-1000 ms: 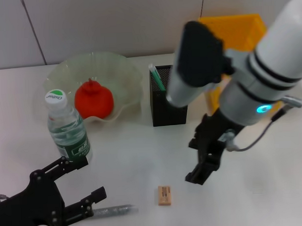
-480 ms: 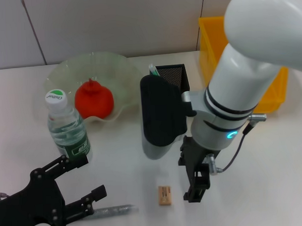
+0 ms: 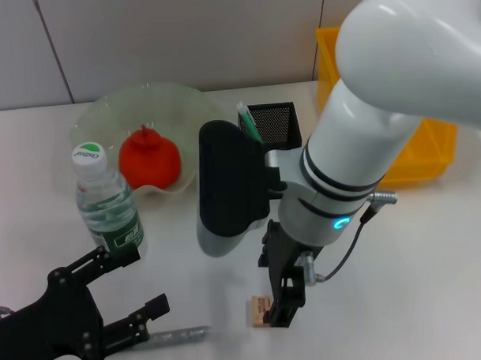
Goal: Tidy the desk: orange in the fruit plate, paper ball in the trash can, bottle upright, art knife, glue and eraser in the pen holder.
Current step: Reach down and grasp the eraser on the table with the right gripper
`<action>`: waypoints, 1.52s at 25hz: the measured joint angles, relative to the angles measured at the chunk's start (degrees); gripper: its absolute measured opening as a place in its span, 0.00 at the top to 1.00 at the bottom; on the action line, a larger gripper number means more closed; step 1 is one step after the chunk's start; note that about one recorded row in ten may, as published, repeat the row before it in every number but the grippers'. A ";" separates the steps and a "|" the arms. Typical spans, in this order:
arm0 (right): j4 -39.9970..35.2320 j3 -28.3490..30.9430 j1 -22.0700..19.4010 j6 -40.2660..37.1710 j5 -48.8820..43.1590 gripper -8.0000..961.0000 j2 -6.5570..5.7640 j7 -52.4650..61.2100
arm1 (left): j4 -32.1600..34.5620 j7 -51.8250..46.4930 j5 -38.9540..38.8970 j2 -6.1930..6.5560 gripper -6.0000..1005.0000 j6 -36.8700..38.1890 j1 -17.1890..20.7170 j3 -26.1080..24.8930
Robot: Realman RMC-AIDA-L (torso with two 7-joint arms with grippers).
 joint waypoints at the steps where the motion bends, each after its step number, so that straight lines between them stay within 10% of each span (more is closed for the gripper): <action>1: -0.16 -0.38 0.04 0.31 0.50 0.20 0.00 0.39 | 0.02 -0.02 -0.02 0.00 0.20 0.00 0.00 0.00; 38: -9.48 -4.92 3.26 7.29 3.72 0.22 0.17 2.88 | 1.49 -0.69 0.11 0.00 0.20 0.06 0.46 0.00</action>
